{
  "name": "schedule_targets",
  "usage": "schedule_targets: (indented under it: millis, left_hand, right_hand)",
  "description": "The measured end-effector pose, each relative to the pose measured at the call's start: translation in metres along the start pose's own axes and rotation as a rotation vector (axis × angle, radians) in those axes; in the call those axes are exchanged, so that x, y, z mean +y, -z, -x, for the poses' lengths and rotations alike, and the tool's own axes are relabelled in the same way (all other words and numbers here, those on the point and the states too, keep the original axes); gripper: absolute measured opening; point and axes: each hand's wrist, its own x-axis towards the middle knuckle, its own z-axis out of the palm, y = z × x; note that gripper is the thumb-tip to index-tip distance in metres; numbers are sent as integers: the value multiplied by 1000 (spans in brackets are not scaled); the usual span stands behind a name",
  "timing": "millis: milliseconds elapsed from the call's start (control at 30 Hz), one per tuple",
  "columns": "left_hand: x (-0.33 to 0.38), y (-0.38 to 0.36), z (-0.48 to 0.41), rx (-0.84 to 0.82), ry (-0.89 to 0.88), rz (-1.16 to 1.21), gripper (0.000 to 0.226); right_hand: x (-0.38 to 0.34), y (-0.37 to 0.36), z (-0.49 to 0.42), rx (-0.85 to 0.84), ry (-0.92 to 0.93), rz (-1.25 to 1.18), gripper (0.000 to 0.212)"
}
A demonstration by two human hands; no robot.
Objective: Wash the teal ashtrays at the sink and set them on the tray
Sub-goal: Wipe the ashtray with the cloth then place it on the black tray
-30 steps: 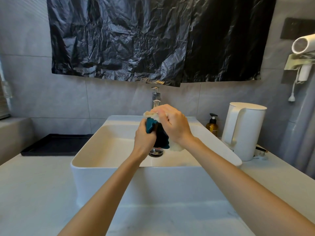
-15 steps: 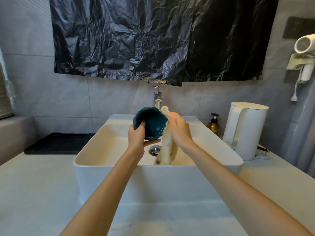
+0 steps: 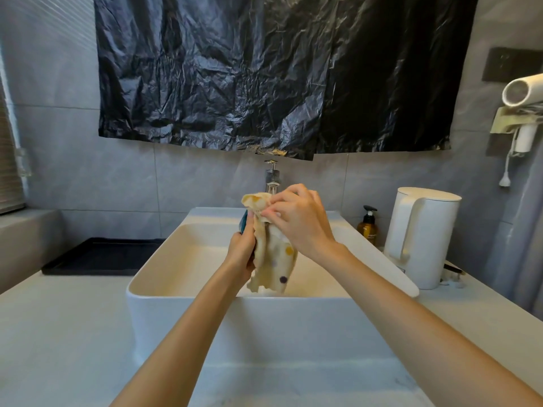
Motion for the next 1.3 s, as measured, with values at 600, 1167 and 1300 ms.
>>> schedule_targets:
  millis: [600, 1167, 1300]
  left_hand:
    - [0, -11, 7, -236, -61, -157, 61]
    - [1, -1, 9, -765, -2, 117, 95]
    - [5, -3, 15, -752, -16, 170, 84]
  right_hand:
    - [25, 0, 20, -310, -920, -703, 17]
    - [40, 32, 6, -512, -801, -885, 8]
    - [35, 22, 1, -414, -815, -771, 32]
